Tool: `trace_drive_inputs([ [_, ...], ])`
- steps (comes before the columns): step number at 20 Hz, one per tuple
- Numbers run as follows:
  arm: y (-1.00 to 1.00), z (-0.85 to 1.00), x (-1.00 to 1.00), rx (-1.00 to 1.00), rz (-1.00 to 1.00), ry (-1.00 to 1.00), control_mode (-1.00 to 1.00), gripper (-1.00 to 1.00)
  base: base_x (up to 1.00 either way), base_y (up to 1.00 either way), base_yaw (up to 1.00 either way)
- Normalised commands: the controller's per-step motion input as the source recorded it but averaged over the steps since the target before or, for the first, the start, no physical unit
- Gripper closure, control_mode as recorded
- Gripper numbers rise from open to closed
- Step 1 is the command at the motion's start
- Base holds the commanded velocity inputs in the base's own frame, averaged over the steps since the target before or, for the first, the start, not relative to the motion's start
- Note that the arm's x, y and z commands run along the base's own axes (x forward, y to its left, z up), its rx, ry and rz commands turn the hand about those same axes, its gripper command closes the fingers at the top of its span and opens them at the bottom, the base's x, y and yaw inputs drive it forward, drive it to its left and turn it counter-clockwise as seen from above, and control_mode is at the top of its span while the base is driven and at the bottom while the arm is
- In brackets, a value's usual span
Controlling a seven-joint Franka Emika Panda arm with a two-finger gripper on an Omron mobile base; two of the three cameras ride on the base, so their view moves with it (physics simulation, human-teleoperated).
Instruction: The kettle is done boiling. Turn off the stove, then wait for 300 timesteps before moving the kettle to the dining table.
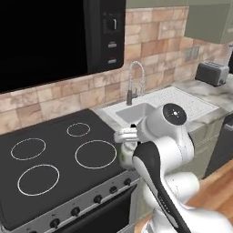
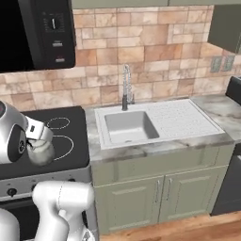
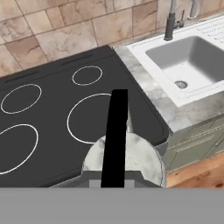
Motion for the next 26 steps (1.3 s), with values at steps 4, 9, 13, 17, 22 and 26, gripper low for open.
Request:
trace_drive_inputs([
  [4,0.0,0.0,0.0,0.0,0.0,0.0,1.0,1.0,-0.31,-0.1,-0.35],
  [9,0.0,0.0,0.0,0.0,0.0,0.0,1.0,1.0,-0.22,-0.16,-0.33],
  [13,0.0,0.0,0.0,0.0,0.0,0.0,1.0,1.0,-0.13,-0.19,-0.33],
  [17,0.0,0.0,0.0,0.0,0.0,0.0,1.0,1.0,-0.07,-0.19,-0.34],
  [22,0.0,0.0,0.0,0.0,0.0,0.0,1.0,1.0,-0.09,-0.18,-0.35],
  [26,0.0,0.0,0.0,0.0,0.0,0.0,1.0,1.0,-0.07,-0.2,-0.35],
])
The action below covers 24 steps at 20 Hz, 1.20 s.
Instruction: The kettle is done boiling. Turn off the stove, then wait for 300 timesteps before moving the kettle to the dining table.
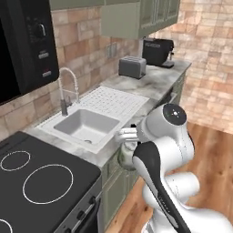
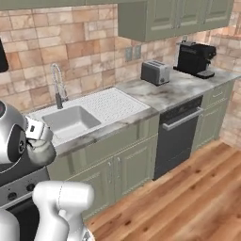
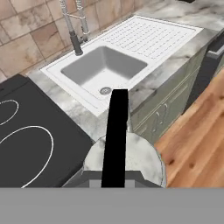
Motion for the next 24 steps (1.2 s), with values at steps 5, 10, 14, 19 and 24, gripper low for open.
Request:
trace_drive_inputs([
  [5,0.0,0.0,0.0,0.0,0.0,0.0,1.0,1.0,-0.05,-0.19,-0.36],
  [10,0.0,0.0,0.0,0.0,0.0,0.0,1.0,1.0,-0.06,-0.19,-0.37],
  [14,0.0,0.0,0.0,0.0,0.0,0.0,1.0,1.0,-0.07,-0.21,-0.37],
  [19,0.0,0.0,0.0,0.0,0.0,0.0,1.0,1.0,-0.04,-0.19,-0.38],
  [24,0.0,0.0,0.0,0.0,0.0,0.0,1.0,1.0,-0.02,-0.17,-0.37],
])
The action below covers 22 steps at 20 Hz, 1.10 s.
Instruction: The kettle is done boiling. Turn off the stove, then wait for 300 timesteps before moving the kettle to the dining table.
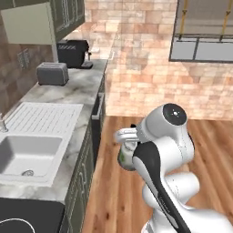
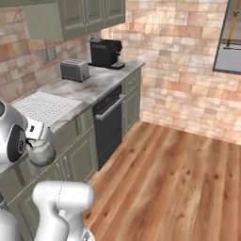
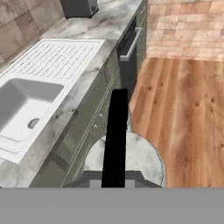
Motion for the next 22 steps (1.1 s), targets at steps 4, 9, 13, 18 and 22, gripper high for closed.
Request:
trace_drive_inputs([
  [4,0.0,0.0,0.0,0.0,0.0,0.0,1.0,1.0,0.0,-0.13,-0.37],
  [9,0.0,0.0,0.0,0.0,0.0,0.0,1.0,1.0,0.0,-0.14,-0.36],
  [13,0.0,0.0,0.0,0.0,0.0,0.0,1.0,1.0,0.0,-0.16,-0.35],
  [18,0.0,0.0,0.0,0.0,0.0,0.0,1.0,1.0,0.0,-0.1,-0.35],
  [22,0.0,0.0,0.0,0.0,0.0,0.0,1.0,1.0,0.0,-0.09,-0.35],
])
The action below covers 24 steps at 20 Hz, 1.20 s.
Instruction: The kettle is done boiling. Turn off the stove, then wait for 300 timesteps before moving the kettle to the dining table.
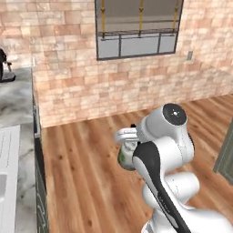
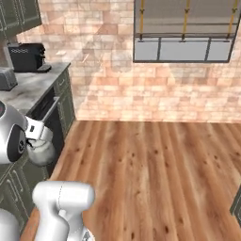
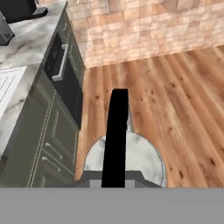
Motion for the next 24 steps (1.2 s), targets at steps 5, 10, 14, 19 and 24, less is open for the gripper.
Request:
trace_drive_inputs([
  [5,0.0,0.0,0.0,0.0,0.0,0.0,1.0,1.0,0.0,-0.07,-0.35],
  [10,0.0,0.0,0.0,0.0,0.0,0.0,1.0,1.0,0.03,-0.03,-0.34],
  [14,0.0,0.0,0.0,0.0,0.0,0.0,1.0,1.0,0.11,0.0,-0.34],
  [19,0.0,0.0,0.0,0.0,0.0,0.0,1.0,1.0,0.19,0.0,-0.32],
  [24,0.0,0.0,0.0,0.0,0.0,0.0,1.0,1.0,0.3,0.0,-0.29],
])
